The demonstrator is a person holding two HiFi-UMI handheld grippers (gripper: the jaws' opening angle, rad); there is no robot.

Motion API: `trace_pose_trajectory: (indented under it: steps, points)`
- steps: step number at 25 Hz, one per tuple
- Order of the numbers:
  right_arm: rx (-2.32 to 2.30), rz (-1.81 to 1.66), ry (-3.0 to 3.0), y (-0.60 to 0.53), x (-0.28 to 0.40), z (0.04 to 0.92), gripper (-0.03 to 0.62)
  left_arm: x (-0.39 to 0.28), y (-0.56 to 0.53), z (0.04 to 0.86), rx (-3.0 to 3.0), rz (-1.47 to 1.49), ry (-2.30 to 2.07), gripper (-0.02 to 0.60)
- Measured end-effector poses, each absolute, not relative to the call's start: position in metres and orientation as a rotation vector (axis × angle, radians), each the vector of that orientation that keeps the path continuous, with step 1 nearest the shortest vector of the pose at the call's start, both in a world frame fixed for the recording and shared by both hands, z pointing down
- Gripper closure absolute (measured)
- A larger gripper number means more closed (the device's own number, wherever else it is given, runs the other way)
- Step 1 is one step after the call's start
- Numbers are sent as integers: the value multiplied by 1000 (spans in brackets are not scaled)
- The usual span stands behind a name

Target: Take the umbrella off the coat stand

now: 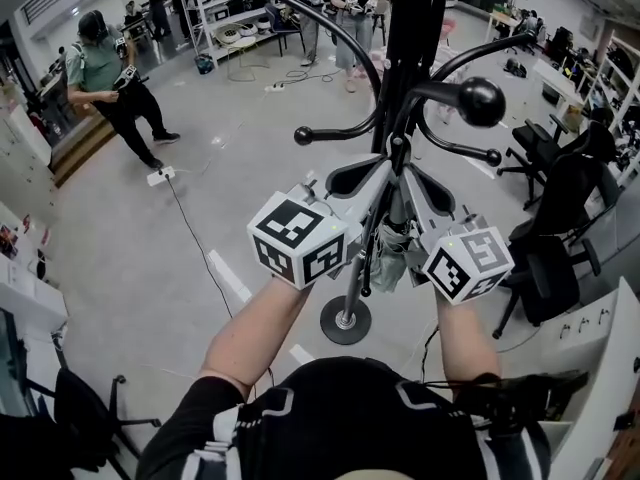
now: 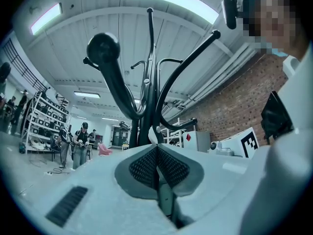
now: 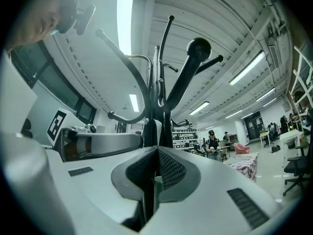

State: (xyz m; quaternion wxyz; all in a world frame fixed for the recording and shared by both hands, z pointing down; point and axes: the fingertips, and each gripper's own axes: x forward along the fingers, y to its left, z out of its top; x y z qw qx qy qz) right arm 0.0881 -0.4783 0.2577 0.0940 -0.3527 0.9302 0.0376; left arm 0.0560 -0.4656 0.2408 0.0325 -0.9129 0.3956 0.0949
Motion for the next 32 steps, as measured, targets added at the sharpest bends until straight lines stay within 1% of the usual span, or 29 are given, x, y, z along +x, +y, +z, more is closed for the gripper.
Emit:
trace_pose_trajectory:
  steps: [9,22,32]
  points:
    - [-1030,171,2715,-464,87,229,586,51,-453,214,-2757,376,1235,569]
    - [-1122,253,2622,-440,87,186,586,51,-425,171,-2736,436,1182,569]
    - [-1170,255,2573,-428,87,162,586,47,-412,149,-2759,466,1116,569]
